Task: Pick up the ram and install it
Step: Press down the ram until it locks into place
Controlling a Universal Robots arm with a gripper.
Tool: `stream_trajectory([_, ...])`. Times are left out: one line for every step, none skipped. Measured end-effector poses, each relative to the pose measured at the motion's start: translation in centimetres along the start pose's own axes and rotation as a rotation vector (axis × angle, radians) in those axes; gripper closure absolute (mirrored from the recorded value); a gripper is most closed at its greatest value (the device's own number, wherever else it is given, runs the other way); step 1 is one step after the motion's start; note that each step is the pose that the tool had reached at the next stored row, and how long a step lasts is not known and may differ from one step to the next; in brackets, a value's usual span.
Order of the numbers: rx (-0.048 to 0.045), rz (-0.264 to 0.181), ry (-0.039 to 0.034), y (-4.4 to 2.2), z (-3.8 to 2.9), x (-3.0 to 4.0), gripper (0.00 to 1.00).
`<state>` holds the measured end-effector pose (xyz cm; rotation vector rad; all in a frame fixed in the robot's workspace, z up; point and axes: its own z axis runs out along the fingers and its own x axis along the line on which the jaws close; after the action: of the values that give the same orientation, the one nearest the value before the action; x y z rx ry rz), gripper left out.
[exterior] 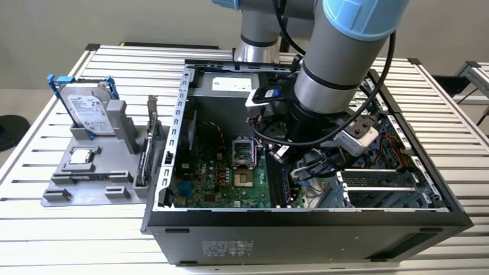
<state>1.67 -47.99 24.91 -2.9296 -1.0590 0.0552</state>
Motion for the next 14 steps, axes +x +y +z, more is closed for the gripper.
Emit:
stream_trajectory([-0.0003, -0.009, -0.0004, -0.06, 0.00, 0.05, 1.00])
stream_trajectory([-0.0004, -0.017, -0.0006, -0.13, 0.00, 0.11, 1.00])
stream_trajectory([-0.0006, -0.024, -0.0008, -0.19, 0.00, 0.16, 1.00])
stream_trajectory([-0.0007, -0.031, -0.0011, -0.24, 0.00, 0.21, 1.00])
stream_trajectory([-0.0010, -0.038, -0.0014, -0.30, 0.00, 0.25, 1.00])
stream_trajectory([-0.0011, -0.046, -0.0016, -0.35, 0.01, 0.29, 1.00])
stream_trajectory([-0.0013, -0.055, -0.0020, -0.39, 0.01, 0.33, 1.00])
stream_trajectory([-0.0016, -0.066, -0.0024, -0.43, 0.01, 0.36, 1.00])
stream_trajectory([-0.0019, -0.078, -0.0029, -0.45, 0.01, 0.38, 1.00])
stream_trajectory([-0.0022, -0.091, -0.0033, -0.47, 0.01, 0.39, 1.00])
stream_trajectory([-0.0024, -0.104, -0.0037, -0.49, 0.02, 0.40, 1.00])
stream_trajectory([-0.0028, -0.120, -0.0043, -0.49, 0.02, 0.41, 1.00])
stream_trajectory([-0.0033, -0.137, -0.0050, -0.50, 0.02, 0.42, 1.00])
stream_trajectory([-0.0037, -0.152, -0.0056, -0.51, 0.02, 0.43, 1.00])
